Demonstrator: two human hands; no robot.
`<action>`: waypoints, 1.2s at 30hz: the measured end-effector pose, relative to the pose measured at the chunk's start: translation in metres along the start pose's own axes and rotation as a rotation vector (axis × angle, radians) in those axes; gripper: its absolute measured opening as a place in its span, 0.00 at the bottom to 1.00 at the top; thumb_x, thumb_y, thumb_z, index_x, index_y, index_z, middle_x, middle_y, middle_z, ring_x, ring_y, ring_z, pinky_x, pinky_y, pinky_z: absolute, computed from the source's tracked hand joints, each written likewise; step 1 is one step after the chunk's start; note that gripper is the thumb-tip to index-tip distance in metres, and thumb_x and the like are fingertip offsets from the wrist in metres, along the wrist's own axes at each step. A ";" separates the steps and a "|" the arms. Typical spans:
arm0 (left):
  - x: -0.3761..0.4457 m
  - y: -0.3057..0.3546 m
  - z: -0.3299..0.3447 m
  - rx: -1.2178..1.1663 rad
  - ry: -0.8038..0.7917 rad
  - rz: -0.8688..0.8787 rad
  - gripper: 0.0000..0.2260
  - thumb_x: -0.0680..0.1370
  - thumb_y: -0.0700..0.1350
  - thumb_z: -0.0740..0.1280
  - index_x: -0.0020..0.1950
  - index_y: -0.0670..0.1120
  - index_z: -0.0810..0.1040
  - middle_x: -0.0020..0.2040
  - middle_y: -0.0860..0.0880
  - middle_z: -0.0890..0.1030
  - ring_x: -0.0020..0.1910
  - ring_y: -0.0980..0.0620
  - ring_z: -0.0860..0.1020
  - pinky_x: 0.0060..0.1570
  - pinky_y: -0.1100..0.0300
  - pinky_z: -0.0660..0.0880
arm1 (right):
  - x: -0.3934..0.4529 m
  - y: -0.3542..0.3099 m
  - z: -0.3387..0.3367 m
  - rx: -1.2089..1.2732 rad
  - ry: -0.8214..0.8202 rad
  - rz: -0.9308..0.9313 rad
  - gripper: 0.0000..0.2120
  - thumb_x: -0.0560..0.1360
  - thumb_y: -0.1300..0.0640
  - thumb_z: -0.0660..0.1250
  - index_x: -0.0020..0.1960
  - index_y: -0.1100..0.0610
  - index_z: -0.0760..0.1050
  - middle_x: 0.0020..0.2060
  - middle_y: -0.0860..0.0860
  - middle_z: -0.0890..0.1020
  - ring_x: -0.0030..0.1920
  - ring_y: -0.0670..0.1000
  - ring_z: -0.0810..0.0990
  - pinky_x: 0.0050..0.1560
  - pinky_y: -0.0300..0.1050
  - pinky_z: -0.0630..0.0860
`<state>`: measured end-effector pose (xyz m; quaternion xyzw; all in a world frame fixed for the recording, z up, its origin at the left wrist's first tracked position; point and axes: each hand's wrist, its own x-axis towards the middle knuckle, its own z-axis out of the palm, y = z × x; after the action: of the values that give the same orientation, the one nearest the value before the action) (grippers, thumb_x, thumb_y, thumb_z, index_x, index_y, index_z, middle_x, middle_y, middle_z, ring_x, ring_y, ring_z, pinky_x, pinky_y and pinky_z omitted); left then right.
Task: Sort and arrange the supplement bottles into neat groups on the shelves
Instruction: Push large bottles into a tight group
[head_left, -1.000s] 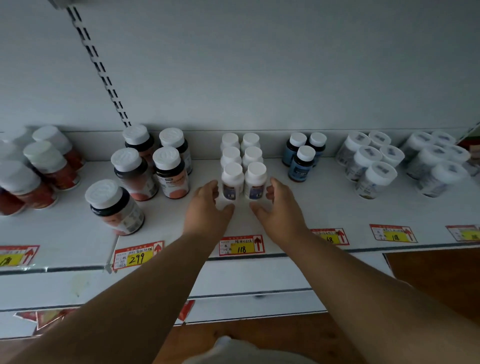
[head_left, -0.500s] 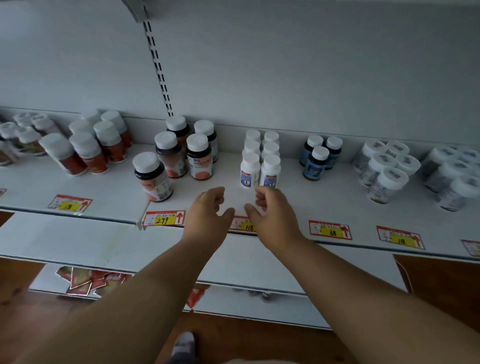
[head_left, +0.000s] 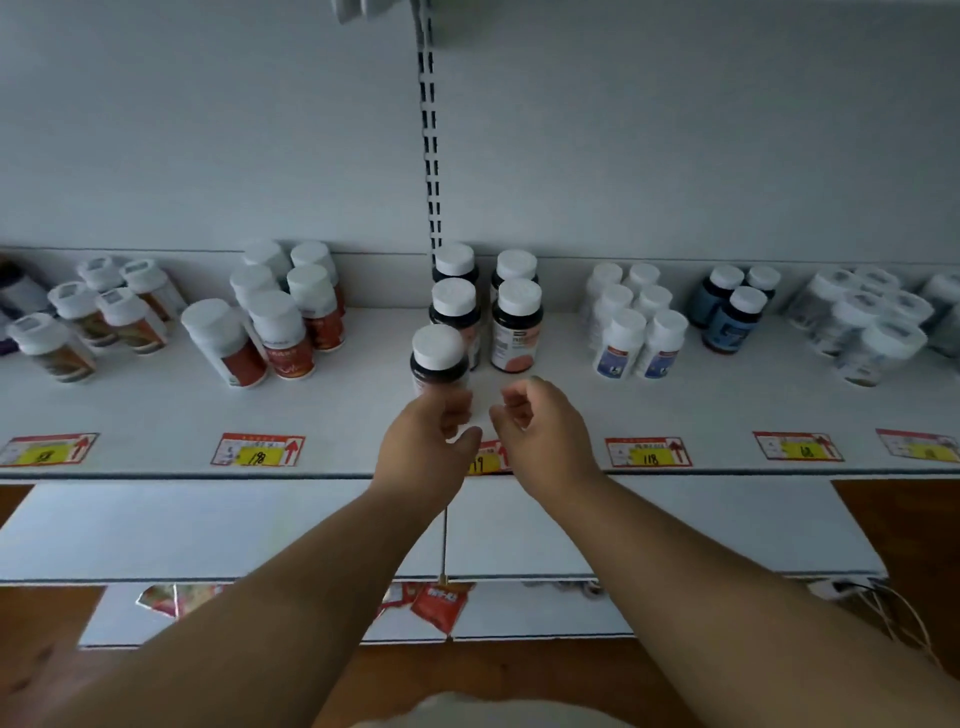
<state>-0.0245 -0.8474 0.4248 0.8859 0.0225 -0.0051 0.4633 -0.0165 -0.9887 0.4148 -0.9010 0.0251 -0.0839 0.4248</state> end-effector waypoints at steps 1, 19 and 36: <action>0.002 -0.004 -0.004 0.006 0.004 0.004 0.13 0.76 0.43 0.71 0.60 0.51 0.78 0.53 0.54 0.82 0.51 0.56 0.80 0.52 0.64 0.74 | -0.001 -0.003 0.004 -0.011 0.014 0.006 0.12 0.77 0.54 0.69 0.59 0.56 0.76 0.51 0.49 0.79 0.50 0.46 0.77 0.50 0.38 0.72; 0.066 -0.021 -0.007 0.026 0.044 0.016 0.29 0.72 0.52 0.75 0.69 0.49 0.68 0.63 0.50 0.75 0.58 0.51 0.76 0.54 0.57 0.75 | 0.048 -0.007 0.009 -0.069 0.000 0.010 0.09 0.76 0.54 0.69 0.54 0.56 0.76 0.47 0.48 0.80 0.47 0.49 0.78 0.46 0.43 0.72; 0.082 -0.016 -0.014 -0.507 -0.098 -0.161 0.22 0.83 0.50 0.61 0.77 0.56 0.64 0.73 0.56 0.70 0.71 0.52 0.70 0.74 0.50 0.63 | 0.128 0.041 -0.007 0.144 -0.041 -0.061 0.26 0.68 0.49 0.77 0.63 0.51 0.73 0.54 0.42 0.79 0.53 0.38 0.76 0.49 0.39 0.72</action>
<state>0.0565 -0.8242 0.4172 0.7357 0.0710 -0.0788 0.6689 0.1096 -1.0354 0.4045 -0.8701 -0.0173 -0.0801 0.4860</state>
